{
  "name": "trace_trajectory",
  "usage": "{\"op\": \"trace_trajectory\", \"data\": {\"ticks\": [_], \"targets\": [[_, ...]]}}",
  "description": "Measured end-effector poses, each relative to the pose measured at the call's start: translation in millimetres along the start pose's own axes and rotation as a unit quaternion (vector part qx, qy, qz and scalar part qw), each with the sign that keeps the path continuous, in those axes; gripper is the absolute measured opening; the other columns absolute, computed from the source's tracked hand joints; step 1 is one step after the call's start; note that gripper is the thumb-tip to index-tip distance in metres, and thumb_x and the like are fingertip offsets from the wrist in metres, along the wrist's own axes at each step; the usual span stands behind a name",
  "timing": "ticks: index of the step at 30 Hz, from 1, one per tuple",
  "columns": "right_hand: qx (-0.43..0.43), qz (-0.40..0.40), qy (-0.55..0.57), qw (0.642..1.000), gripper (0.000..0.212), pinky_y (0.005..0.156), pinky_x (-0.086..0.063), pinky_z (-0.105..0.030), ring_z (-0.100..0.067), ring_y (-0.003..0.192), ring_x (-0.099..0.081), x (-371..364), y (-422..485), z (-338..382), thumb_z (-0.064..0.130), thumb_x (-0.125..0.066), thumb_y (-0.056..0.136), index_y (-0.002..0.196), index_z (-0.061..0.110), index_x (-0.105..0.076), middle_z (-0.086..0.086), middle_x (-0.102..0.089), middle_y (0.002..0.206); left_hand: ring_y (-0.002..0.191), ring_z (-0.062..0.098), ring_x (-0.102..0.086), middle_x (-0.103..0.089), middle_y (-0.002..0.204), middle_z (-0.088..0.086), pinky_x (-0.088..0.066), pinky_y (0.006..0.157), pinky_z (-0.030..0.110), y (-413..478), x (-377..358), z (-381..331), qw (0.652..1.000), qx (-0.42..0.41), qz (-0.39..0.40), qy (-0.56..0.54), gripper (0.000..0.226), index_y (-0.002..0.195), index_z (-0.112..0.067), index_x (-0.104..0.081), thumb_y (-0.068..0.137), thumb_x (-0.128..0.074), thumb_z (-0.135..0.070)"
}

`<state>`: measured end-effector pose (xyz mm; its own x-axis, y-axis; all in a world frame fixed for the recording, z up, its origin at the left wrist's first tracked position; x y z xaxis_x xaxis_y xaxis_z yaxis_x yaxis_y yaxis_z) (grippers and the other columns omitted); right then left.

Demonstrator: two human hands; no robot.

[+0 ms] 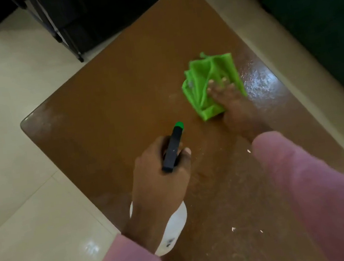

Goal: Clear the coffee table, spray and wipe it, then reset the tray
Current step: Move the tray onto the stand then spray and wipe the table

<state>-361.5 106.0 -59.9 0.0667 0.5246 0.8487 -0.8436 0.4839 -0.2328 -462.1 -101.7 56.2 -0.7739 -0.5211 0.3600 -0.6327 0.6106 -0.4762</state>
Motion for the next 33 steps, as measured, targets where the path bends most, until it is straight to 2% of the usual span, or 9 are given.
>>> {"op": "trace_trajectory", "data": {"ticks": [3,5,9,13,16,20,25,29,33], "targets": [[-0.172,-0.062,0.004,0.983,0.078,0.12,-0.011,-0.039,-0.029,0.147,-0.011,43,26,-39,-0.018,-0.038,0.077,0.147,0.015,-0.033,-0.002,-0.019,0.158,0.055,0.028,-0.056,-0.062,0.067,-0.001,-0.053,0.057,0.054,-9,6,24,0.999,0.028,-0.019,-0.023,0.007,0.085,-0.024,-0.061,0.088,-0.068,-0.023],[-0.186,-0.078,-0.006,0.979,0.076,0.12,-0.012,-0.039,-0.03,0.147,-0.011,32,35,-21,-0.016,-0.038,0.078,0.148,0.013,-0.031,-0.003,-0.017,0.159,0.052,0.031,-0.055,-0.062,0.064,0.0,-0.052,0.053,0.055,-15,8,35,0.999,0.031,-0.033,-0.029,0.008,0.084,-0.025,-0.062,0.088,-0.067,-0.021],[-0.024,0.032,-0.025,0.999,0.087,0.12,-0.009,-0.047,-0.036,0.145,-0.01,-29,2,47,-0.021,-0.045,0.068,0.147,0.012,-0.03,-0.006,-0.019,0.157,0.051,0.035,-0.053,-0.06,0.063,0.002,-0.049,0.05,0.054,-22,5,49,0.997,0.047,-0.048,-0.04,0.008,0.086,-0.027,-0.061,0.089,-0.067,-0.022],[0.22,0.114,-0.118,0.962,0.069,0.112,-0.016,-0.051,-0.038,0.14,-0.024,-52,-55,51,0.0,-0.043,0.078,0.145,0.011,-0.035,-0.008,-0.031,0.153,0.056,0.027,-0.057,-0.062,0.07,0.0,-0.051,0.058,0.051,-28,-3,48,0.998,0.029,-0.036,-0.03,0.006,0.085,-0.027,-0.062,0.085,-0.068,-0.027],[0.034,0.065,-0.109,0.991,0.073,0.116,-0.014,-0.056,-0.037,0.143,-0.013,-2,-34,-25,-0.01,-0.041,0.081,0.148,0.017,-0.029,-0.002,-0.018,0.156,0.067,0.022,-0.06,-0.064,0.077,-0.006,-0.055,0.065,0.041,-35,-7,53,0.999,0.036,-0.026,-0.015,0.013,0.084,-0.029,-0.061,0.088,-0.069,-0.018],[-0.193,0.012,-0.075,0.978,0.079,0.119,-0.008,-0.044,-0.037,0.146,-0.005,37,-1,-62,-0.015,-0.043,0.078,0.15,0.012,-0.025,-0.007,-0.007,0.16,0.06,0.018,-0.059,-0.063,0.071,-0.008,-0.055,0.057,0.038,-51,-12,65,0.999,0.039,-0.028,0.001,0.01,0.084,-0.026,-0.061,0.087,-0.068,-0.02],[-0.093,0.034,-0.065,0.993,0.086,0.119,-0.008,-0.048,-0.04,0.145,-0.003,-11,-31,14,-0.018,-0.041,0.071,0.15,0.01,-0.024,-0.004,-0.007,0.16,0.056,0.018,-0.059,-0.062,0.064,-0.004,-0.055,0.056,0.042,-81,-17,78,0.997,0.062,-0.04,0.002,0.017,0.08,-0.028,-0.057,0.087,-0.068,-0.018],[0.15,0.123,-0.113,0.975,0.072,0.113,-0.022,-0.053,-0.041,0.141,-0.019,-55,-104,62,-0.009,-0.034,0.079,0.147,0.012,-0.031,-0.004,-0.02,0.157,0.052,0.017,-0.056,-0.06,0.064,-0.006,-0.053,0.054,0.042,-102,-19,87,0.995,0.082,-0.043,-0.02,0.02,0.076,-0.029,-0.056,0.088,-0.067,-0.017],[0.021,0.073,-0.166,0.983,0.048,0.116,-0.026,-0.046,-0.016,0.142,-0.029,3,-98,-20,0.034,-0.039,0.094,0.141,0.041,-0.036,0.003,-0.031,0.155,0.051,0.018,-0.056,-0.058,0.061,-0.006,-0.053,0.051,0.04,-113,-19,104,0.997,0.06,-0.042,-0.018,0.011,0.078,-0.027,-0.058,0.087,-0.064,-0.029]]}}
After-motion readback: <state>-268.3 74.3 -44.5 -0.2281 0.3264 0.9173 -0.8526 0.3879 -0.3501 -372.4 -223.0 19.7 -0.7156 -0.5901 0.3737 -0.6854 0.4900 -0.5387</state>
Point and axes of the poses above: each hand's wrist, its own y-axis towards the middle knuckle, its own x-axis out of the back of the hand, z = x × y, the point moved 4 cm from there along y, towards the middle knuckle
